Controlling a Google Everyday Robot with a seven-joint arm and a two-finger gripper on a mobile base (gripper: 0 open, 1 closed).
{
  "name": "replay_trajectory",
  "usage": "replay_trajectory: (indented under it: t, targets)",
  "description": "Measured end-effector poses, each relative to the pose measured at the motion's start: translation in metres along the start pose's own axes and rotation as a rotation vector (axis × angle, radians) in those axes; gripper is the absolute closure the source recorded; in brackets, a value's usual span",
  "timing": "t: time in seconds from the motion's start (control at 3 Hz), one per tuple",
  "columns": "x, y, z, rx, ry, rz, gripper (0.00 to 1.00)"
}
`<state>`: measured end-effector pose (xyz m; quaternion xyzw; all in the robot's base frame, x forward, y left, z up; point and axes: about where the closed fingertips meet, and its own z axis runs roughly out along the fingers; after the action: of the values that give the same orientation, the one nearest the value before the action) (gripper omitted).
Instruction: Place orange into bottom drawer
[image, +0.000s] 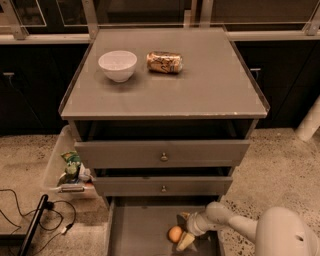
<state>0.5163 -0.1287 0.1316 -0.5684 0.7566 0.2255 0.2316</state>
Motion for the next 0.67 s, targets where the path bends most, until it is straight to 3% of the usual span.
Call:
replay_trajectory:
  t: [0.67]
  targets:
    - [0.004,0.003,-0.014,0.002,-0.005,0.015,0.0]
